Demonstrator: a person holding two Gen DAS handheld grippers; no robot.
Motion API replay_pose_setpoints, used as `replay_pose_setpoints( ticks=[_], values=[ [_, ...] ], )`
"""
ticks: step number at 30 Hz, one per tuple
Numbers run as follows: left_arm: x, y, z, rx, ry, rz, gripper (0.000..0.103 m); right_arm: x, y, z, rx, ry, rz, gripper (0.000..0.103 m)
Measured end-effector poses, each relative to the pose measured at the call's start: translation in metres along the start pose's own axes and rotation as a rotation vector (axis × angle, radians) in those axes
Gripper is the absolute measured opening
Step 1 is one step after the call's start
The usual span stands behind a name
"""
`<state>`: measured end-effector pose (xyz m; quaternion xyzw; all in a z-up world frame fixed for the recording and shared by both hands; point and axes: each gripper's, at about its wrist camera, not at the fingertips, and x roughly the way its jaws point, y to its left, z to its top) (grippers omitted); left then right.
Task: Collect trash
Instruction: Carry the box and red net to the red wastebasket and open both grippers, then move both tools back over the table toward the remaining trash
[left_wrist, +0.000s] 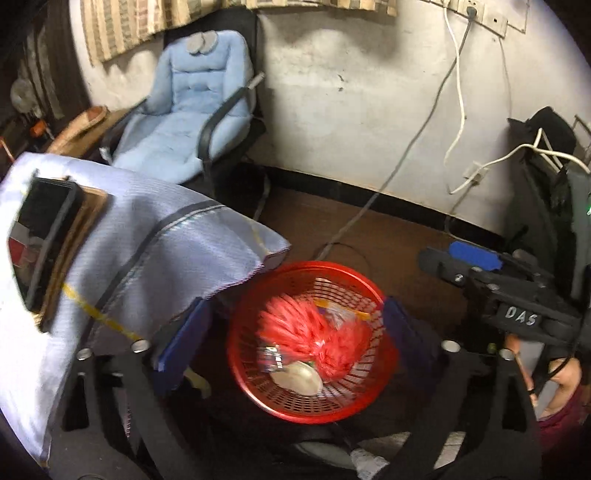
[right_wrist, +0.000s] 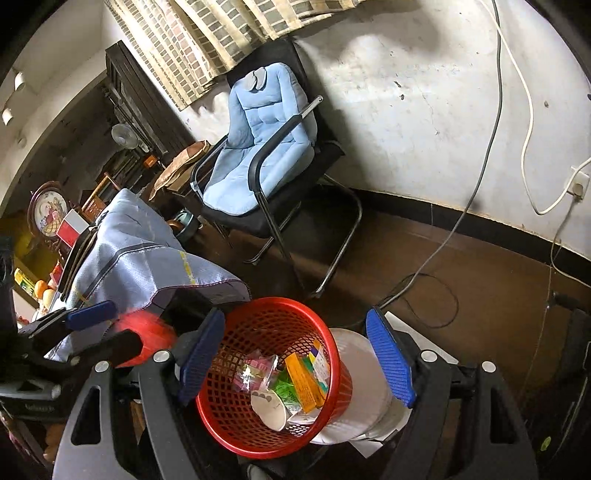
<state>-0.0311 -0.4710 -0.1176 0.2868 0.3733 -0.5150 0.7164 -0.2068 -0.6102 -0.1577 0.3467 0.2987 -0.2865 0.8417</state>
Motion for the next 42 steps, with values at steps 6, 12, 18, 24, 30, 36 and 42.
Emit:
replay_pose_setpoints(
  ticks=[6, 12, 18, 24, 30, 36, 42],
  values=[
    [-0.006, 0.006, -0.015, -0.030, 0.001, 0.044, 0.095, -0.003, 0.011, -0.002, -0.020, 0.003, 0.014, 0.078],
    [-0.027, 0.019, -0.030, -0.077, -0.033, 0.091, 0.095, -0.014, 0.035, -0.003, -0.074, -0.006, 0.031, 0.078],
    [-0.059, 0.032, -0.038, -0.126, -0.096, 0.113, 0.096, -0.035, 0.063, -0.001, -0.143, -0.030, 0.045, 0.079],
    [-0.092, 0.040, -0.047, -0.149, -0.170, 0.144, 0.096, -0.056, 0.093, -0.001, -0.210, -0.057, 0.053, 0.081],
    [-0.125, 0.054, -0.059, -0.184, -0.241, 0.173, 0.096, -0.075, 0.125, -0.003, -0.283, -0.083, 0.067, 0.082],
    [-0.161, 0.076, -0.076, -0.235, -0.314, 0.225, 0.096, -0.090, 0.170, -0.009, -0.373, -0.102, 0.097, 0.083],
    [-0.193, 0.107, -0.099, -0.298, -0.363, 0.296, 0.096, -0.100, 0.219, -0.021, -0.471, -0.112, 0.138, 0.087]
  ],
)
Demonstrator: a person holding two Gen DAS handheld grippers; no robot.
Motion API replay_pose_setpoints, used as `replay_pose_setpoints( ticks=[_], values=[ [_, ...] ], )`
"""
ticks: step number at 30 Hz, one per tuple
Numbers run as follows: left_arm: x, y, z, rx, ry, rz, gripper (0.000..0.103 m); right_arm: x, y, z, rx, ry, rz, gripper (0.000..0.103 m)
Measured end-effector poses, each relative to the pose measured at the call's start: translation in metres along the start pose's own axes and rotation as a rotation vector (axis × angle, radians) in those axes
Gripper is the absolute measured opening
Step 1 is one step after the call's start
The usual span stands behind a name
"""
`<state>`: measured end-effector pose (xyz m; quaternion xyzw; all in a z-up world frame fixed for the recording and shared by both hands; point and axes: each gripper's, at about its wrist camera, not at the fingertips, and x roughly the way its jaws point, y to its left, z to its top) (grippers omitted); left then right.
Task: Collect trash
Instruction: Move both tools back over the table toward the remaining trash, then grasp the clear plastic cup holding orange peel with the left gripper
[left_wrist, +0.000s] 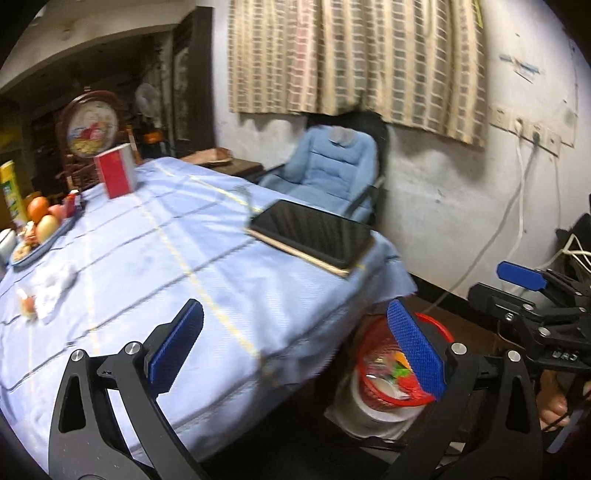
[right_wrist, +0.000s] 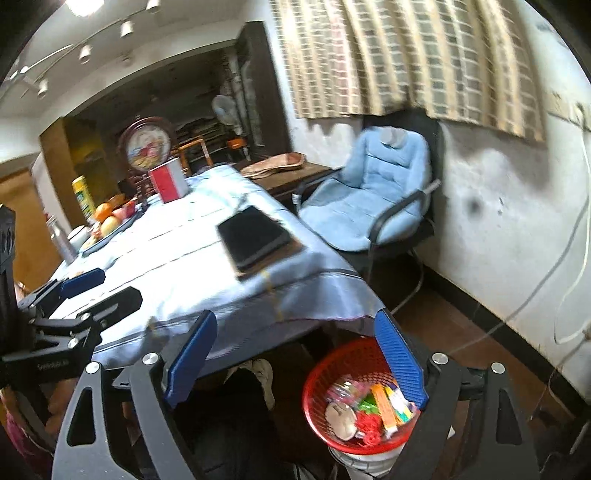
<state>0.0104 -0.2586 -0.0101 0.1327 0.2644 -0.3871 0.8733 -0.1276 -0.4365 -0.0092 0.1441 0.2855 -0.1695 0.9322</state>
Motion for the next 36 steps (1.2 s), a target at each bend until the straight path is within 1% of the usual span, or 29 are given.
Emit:
replay_pose_setpoints(
  ticks=[3, 8, 11, 15, 17, 19, 20, 22, 23, 26, 28, 30, 33, 35, 36],
  values=[
    [-0.011, 0.025, -0.003, -0.034, -0.019, 0.039, 0.096, 0.002, 0.023, 0.004, -0.034, 0.009, 0.036, 0.088],
    [-0.027, 0.064, -0.009, -0.094, -0.037, 0.078, 0.096, 0.016, 0.065, 0.008, -0.093, 0.039, 0.087, 0.088],
    [-0.030, 0.085, -0.013, -0.101, -0.035, 0.128, 0.096, 0.029, 0.090, 0.011, -0.119, 0.062, 0.122, 0.089],
    [-0.033, 0.127, -0.011, -0.081, -0.017, 0.235, 0.096, 0.052, 0.125, 0.021, -0.147, 0.087, 0.173, 0.089],
    [-0.035, 0.156, -0.008, -0.085, -0.004, 0.294, 0.096, 0.064, 0.144, 0.029, -0.166, 0.085, 0.196, 0.089],
    [-0.035, 0.194, -0.003, -0.108, 0.011, 0.377, 0.096, 0.075, 0.162, 0.036, -0.182, 0.084, 0.213, 0.091],
    [-0.033, 0.220, 0.001, -0.138, 0.023, 0.419, 0.096, 0.080, 0.170, 0.038, -0.187, 0.087, 0.222, 0.091],
    [-0.030, 0.266, 0.007, -0.214, 0.048, 0.451, 0.096, 0.089, 0.183, 0.042, -0.196, 0.097, 0.238, 0.091],
    [-0.029, 0.281, 0.008, -0.241, 0.054, 0.457, 0.096, 0.093, 0.189, 0.043, -0.202, 0.103, 0.244, 0.091],
    [-0.015, 0.355, 0.010, -0.380, 0.079, 0.467, 0.096, 0.104, 0.207, 0.045, -0.231, 0.118, 0.247, 0.092],
    [-0.005, 0.387, 0.003, -0.442, 0.097, 0.448, 0.096, 0.111, 0.216, 0.045, -0.244, 0.127, 0.245, 0.092],
    [0.013, 0.417, -0.008, -0.500, 0.132, 0.440, 0.096, 0.119, 0.223, 0.048, -0.246, 0.137, 0.241, 0.092],
    [0.034, 0.432, -0.026, -0.537, 0.184, 0.422, 0.096, 0.130, 0.231, 0.050, -0.247, 0.160, 0.241, 0.092],
    [0.045, 0.435, -0.032, -0.545, 0.260, 0.401, 0.096, 0.142, 0.240, 0.053, -0.247, 0.183, 0.254, 0.092],
    [0.046, 0.433, -0.033, -0.542, 0.255, 0.384, 0.096, 0.148, 0.244, 0.055, -0.245, 0.192, 0.262, 0.092]
  ],
)
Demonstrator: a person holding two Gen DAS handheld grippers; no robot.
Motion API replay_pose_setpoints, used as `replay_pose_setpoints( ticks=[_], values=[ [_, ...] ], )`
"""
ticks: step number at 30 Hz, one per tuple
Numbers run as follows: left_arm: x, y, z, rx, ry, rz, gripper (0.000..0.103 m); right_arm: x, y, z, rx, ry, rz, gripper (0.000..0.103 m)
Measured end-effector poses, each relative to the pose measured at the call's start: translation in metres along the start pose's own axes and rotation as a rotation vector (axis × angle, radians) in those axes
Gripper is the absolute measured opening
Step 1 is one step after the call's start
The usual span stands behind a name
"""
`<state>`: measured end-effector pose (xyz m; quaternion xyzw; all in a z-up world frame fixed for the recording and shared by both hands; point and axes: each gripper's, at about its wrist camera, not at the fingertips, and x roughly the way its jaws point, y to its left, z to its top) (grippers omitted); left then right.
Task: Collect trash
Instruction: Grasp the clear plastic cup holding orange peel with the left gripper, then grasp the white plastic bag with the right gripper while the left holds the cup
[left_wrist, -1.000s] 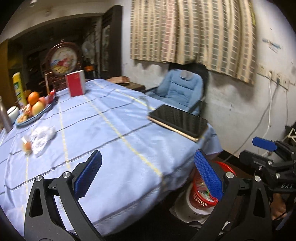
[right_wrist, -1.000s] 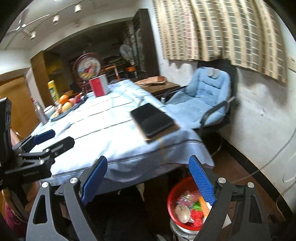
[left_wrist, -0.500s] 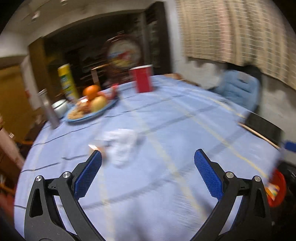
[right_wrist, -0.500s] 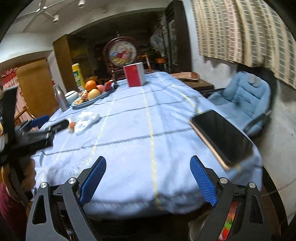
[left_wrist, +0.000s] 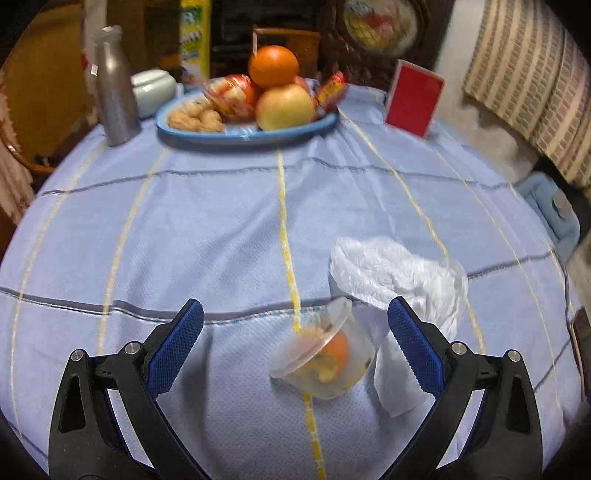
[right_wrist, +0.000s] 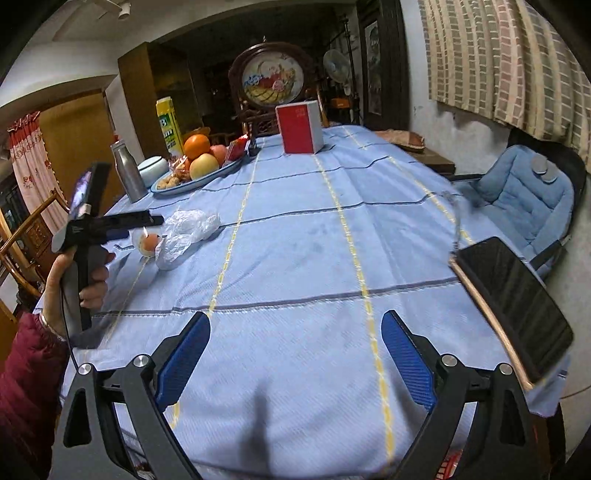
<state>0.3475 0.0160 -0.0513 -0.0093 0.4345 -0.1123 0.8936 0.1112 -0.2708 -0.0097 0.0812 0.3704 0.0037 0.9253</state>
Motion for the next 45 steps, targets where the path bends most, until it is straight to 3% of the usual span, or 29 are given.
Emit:
replay_pose_setpoints(
  ticks=[8, 16, 25, 38, 44, 45],
  values=[
    [0.016, 0.011, -0.004, -0.045, 0.076, 0.051, 0.096, 0.049, 0.032, 0.024, -0.018, 0.057, 0.071, 0.092],
    [0.018, 0.040, -0.003, -0.153, 0.084, 0.251, 0.096, 0.093, 0.060, 0.051, -0.046, 0.135, 0.133, 0.092],
    [0.018, 0.043, -0.004, -0.161, 0.065, 0.289, 0.097, 0.158, 0.093, 0.095, 0.001, 0.180, 0.180, 0.093],
    [0.019, 0.041, -0.003, -0.175, 0.058, 0.301, 0.097, 0.209, 0.117, 0.103, 0.007, 0.208, 0.255, 0.091],
    [0.018, 0.040, -0.004, -0.176, 0.055, 0.304, 0.098, 0.215, 0.122, 0.103, -0.027, 0.238, 0.286, 0.063],
    [0.018, 0.040, -0.005, -0.175, 0.055, 0.304, 0.098, 0.215, 0.123, 0.102, -0.030, 0.241, 0.288, 0.048]
  ],
)
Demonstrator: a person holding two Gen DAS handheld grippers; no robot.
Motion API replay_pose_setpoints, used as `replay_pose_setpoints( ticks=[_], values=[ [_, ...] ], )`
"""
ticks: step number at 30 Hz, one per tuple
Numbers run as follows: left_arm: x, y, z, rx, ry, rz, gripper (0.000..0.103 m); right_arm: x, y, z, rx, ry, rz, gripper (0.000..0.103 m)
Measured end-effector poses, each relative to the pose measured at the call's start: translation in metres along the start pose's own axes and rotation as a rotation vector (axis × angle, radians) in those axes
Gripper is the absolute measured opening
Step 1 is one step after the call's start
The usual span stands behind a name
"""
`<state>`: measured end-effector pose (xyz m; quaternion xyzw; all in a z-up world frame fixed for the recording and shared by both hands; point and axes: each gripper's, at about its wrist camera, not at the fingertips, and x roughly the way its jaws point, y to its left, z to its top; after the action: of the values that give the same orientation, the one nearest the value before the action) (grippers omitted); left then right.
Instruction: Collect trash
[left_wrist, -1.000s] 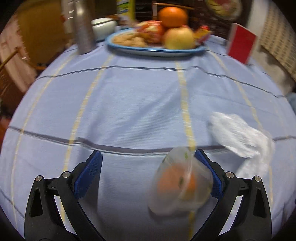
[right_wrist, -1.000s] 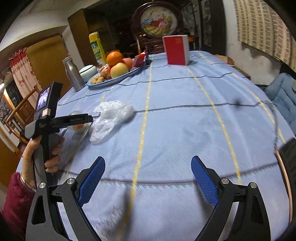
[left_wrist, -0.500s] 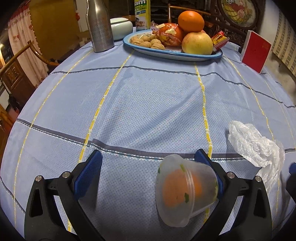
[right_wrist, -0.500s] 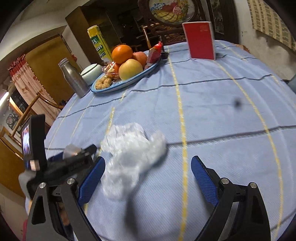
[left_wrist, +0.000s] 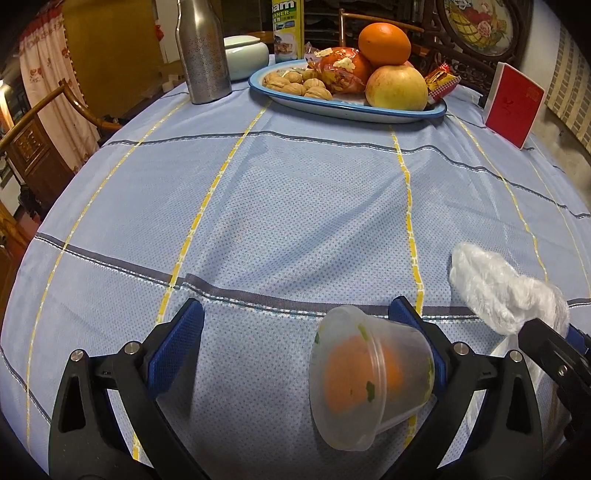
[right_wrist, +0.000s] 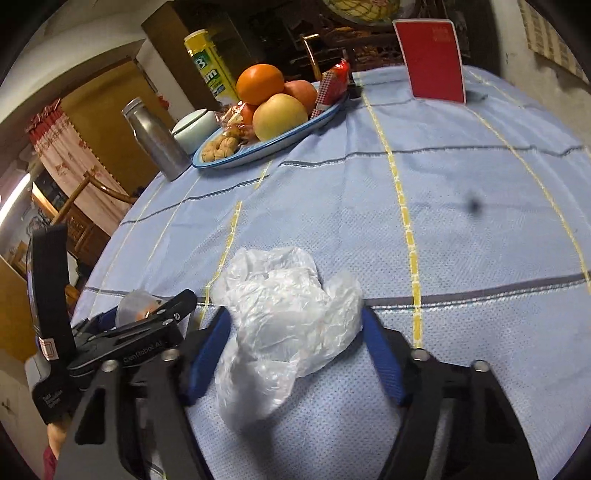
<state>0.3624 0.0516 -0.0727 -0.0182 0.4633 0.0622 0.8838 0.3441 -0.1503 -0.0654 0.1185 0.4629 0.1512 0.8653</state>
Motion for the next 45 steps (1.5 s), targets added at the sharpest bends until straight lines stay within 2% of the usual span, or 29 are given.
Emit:
replay_pose_setpoints(
  ticks=[1, 4, 10, 18, 29, 31, 34, 36, 39, 41, 45],
  values=[
    [0.000, 0.000, 0.000, 0.001, 0.000, -0.001, 0.098, 0.000, -0.001, 0.000, 0.007, 0.003, -0.001, 0.037],
    [0.000, 0.000, 0.000, 0.005, 0.000, -0.004, 0.098, -0.006, -0.010, 0.001, 0.043, -0.014, -0.008, 0.029],
    [-0.001, 0.001, -0.001, 0.019, 0.002, -0.018, 0.097, -0.031, -0.029, 0.005, 0.092, -0.110, -0.059, 0.029],
    [-0.004, -0.007, -0.002, 0.069, 0.004, -0.079, 0.097, -0.026, -0.036, 0.002, 0.128, -0.066, -0.025, 0.031],
    [-0.013, -0.004, -0.011, 0.071, 0.024, -0.127, 0.095, -0.026, -0.039, 0.000, 0.142, -0.051, -0.031, 0.035],
    [-0.016, -0.003, -0.014, 0.080, 0.019, -0.127, 0.091, -0.026, -0.039, 0.000, 0.143, -0.048, -0.032, 0.035],
    [-0.021, -0.003, -0.018, 0.094, 0.003, -0.133, 0.080, -0.026, -0.039, 0.000, 0.144, -0.045, -0.031, 0.035],
    [-0.023, -0.003, -0.018, 0.097, -0.007, -0.158, 0.065, -0.026, -0.039, 0.000, 0.143, -0.043, -0.034, 0.035],
    [-0.026, -0.004, -0.016, 0.104, -0.016, -0.201, 0.048, -0.025, -0.038, 0.000, 0.140, -0.043, -0.038, 0.035],
    [-0.027, -0.007, -0.017, 0.117, -0.022, -0.207, 0.043, -0.025, -0.038, 0.000, 0.139, -0.043, -0.040, 0.035],
    [-0.031, -0.012, -0.018, 0.138, -0.035, -0.217, 0.040, -0.025, -0.038, 0.000, 0.139, -0.043, -0.043, 0.035]
  ],
)
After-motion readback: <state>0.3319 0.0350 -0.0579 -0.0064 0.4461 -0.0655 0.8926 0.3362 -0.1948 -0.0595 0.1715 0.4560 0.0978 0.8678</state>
